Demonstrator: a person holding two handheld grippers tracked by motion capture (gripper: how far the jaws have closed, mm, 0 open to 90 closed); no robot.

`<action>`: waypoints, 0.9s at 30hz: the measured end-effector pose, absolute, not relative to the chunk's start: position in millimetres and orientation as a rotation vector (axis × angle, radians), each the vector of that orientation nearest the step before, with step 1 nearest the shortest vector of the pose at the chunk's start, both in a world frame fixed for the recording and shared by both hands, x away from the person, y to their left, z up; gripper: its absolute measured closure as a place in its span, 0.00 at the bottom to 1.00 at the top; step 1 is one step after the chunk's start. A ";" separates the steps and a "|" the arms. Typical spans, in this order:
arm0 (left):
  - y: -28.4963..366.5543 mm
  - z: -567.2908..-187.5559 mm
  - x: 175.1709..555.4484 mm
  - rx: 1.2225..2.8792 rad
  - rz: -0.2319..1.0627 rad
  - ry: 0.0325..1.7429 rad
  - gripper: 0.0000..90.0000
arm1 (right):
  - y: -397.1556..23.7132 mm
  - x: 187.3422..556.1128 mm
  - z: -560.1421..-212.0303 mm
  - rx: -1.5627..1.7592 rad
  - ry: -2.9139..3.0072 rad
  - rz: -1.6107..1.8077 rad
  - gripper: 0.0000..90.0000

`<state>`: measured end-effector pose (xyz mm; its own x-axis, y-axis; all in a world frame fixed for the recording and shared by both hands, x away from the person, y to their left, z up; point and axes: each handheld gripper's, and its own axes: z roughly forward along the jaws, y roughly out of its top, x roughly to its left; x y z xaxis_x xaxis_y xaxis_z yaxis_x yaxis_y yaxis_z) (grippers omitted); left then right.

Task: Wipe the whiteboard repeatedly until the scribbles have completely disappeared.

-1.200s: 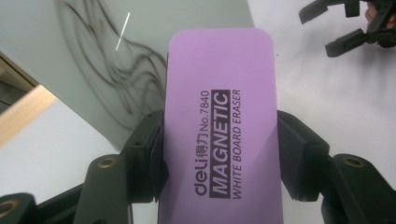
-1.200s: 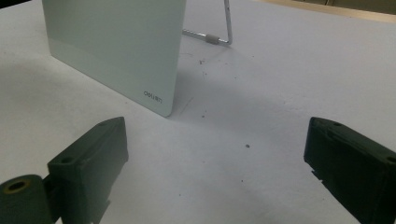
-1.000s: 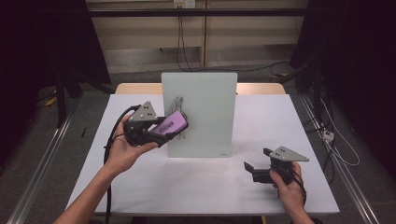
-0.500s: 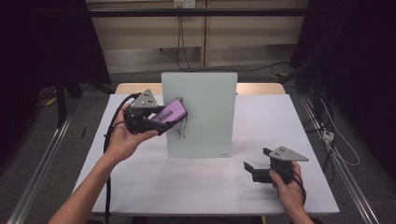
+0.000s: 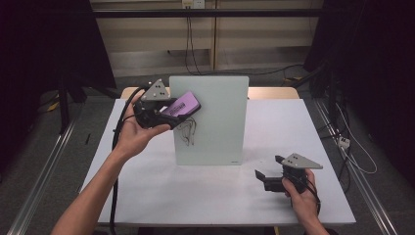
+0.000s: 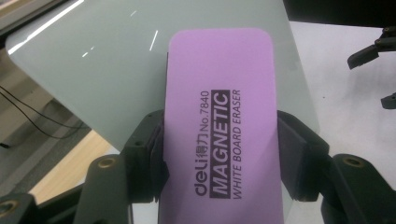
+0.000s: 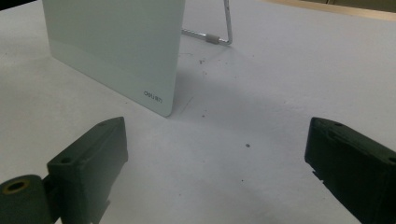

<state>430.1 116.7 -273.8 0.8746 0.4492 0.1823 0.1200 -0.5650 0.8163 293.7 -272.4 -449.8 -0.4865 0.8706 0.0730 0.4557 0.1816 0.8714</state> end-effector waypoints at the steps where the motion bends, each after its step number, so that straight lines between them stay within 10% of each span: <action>1: 115.7 -274.0 430.7 2.136 0.470 0.411 0.45 | -272.4 293.8 -449.9 1.244 2.020 1.246 0.07; 27: 115.3 -275.2 443.3 2.179 0.501 0.364 0.46 | -271.9 293.9 -450.2 1.243 2.024 1.246 0.07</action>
